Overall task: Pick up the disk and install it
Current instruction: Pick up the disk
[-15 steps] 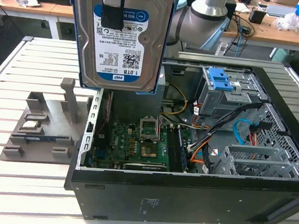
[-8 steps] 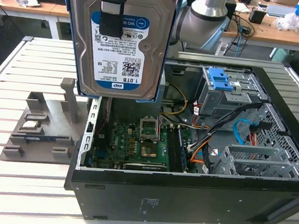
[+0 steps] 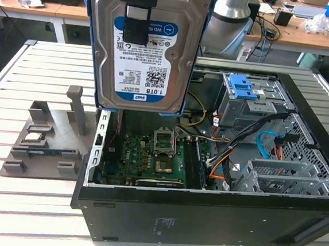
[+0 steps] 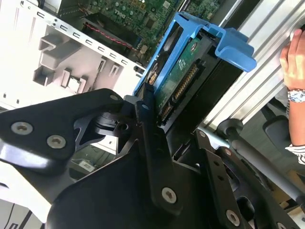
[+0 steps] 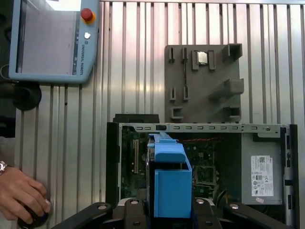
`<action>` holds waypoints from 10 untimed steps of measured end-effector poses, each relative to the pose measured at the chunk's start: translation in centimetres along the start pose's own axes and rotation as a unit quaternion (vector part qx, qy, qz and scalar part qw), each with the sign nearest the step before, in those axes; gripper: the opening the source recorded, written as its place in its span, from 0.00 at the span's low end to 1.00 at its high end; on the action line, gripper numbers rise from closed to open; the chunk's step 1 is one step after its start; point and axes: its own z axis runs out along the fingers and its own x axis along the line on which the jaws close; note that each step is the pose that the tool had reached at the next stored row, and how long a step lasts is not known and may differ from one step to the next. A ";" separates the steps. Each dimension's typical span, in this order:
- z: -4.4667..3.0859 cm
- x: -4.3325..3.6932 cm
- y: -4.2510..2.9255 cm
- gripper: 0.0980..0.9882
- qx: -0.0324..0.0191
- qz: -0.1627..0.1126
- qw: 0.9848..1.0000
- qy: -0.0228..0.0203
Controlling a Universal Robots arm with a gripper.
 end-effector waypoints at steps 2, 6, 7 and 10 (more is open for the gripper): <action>-0.01 0.03 -0.40 0.30 0.000 0.000 1.000 0.000; -0.01 0.10 -1.16 0.30 0.000 0.000 1.000 0.000; -0.01 0.11 -1.33 0.30 0.000 0.000 1.000 0.000; -0.01 0.14 -1.90 0.30 0.000 0.000 1.000 0.000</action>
